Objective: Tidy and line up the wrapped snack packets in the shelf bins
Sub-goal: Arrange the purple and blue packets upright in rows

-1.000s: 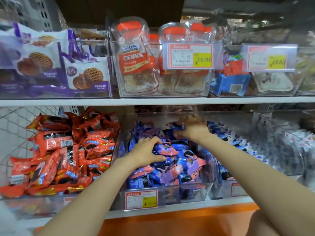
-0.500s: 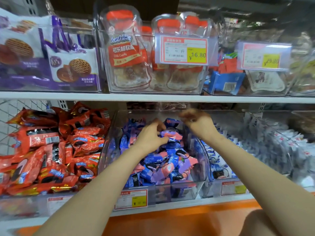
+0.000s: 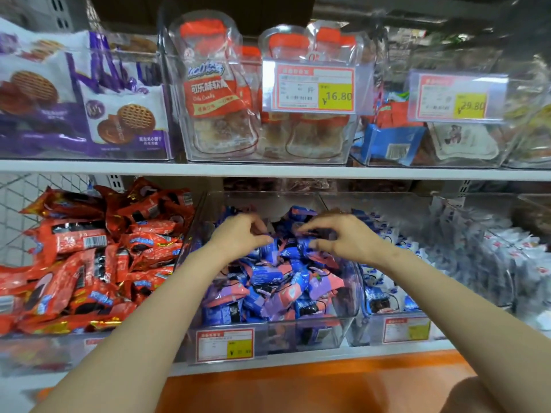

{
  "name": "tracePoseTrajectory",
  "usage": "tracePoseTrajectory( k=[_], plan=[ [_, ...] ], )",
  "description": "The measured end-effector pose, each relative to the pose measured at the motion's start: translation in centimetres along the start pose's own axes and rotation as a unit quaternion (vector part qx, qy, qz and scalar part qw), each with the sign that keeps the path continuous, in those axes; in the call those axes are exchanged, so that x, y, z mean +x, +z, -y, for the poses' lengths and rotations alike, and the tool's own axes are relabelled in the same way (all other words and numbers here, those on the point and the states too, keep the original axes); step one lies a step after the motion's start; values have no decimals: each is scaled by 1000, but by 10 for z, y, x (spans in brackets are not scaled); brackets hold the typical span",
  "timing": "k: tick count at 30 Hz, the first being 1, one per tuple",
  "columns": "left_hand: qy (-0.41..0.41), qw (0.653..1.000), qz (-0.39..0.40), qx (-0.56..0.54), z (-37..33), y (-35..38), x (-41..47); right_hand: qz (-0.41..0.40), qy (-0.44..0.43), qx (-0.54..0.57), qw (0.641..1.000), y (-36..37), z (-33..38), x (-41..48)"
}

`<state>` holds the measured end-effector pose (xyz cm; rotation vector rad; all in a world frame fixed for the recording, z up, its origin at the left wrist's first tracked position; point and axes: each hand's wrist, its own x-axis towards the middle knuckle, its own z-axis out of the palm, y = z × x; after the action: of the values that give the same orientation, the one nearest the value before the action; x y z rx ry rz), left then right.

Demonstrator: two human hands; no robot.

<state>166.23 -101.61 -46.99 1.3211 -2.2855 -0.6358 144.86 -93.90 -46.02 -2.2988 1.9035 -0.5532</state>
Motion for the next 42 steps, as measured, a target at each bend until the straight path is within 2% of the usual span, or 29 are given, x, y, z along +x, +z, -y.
tracePoseTrajectory(
  k=[3,5,8,12,15,17,20,23,25,27,29,33,36,39,42],
  plan=[
    [-21,988,135,78,18,1,-12,67,-39,-103,992,2,-1,0],
    [-23,973,180,142,22,4,-18,66,-30,-96,993,1,-3,1],
    [-16,974,145,172,21,8,-23,47,-21,-47,998,4,-5,-1],
    [-5,981,93,172,18,2,-23,-41,7,66,997,5,-8,-5],
    [4,994,45,102,16,-10,-19,-93,50,101,989,-3,-8,-5],
    [12,1000,26,-5,10,-14,-16,-60,42,135,988,-7,0,-5],
    [12,984,43,-173,-4,-12,-14,19,-14,163,986,-4,21,-4],
    [10,967,61,-246,-18,-7,-16,-46,-61,123,989,5,29,1],
    [14,965,34,-261,-21,-7,-16,-111,-29,52,992,1,30,3],
    [0,976,-26,-217,-15,-11,-15,-174,44,-77,981,-5,26,5],
    [-43,992,-76,-96,1,-10,-10,-199,96,-148,964,-6,16,7],
    [-61,995,-66,33,26,0,-5,-119,90,-142,979,6,3,12],
    [-35,993,-42,106,35,7,1,-103,48,-105,988,6,3,14],
    [-26,987,-23,158,37,10,6,-78,32,-135,987,8,1,16],
    [-3,978,-52,200,30,10,6,-66,44,-131,988,11,-2,19]
  ],
)
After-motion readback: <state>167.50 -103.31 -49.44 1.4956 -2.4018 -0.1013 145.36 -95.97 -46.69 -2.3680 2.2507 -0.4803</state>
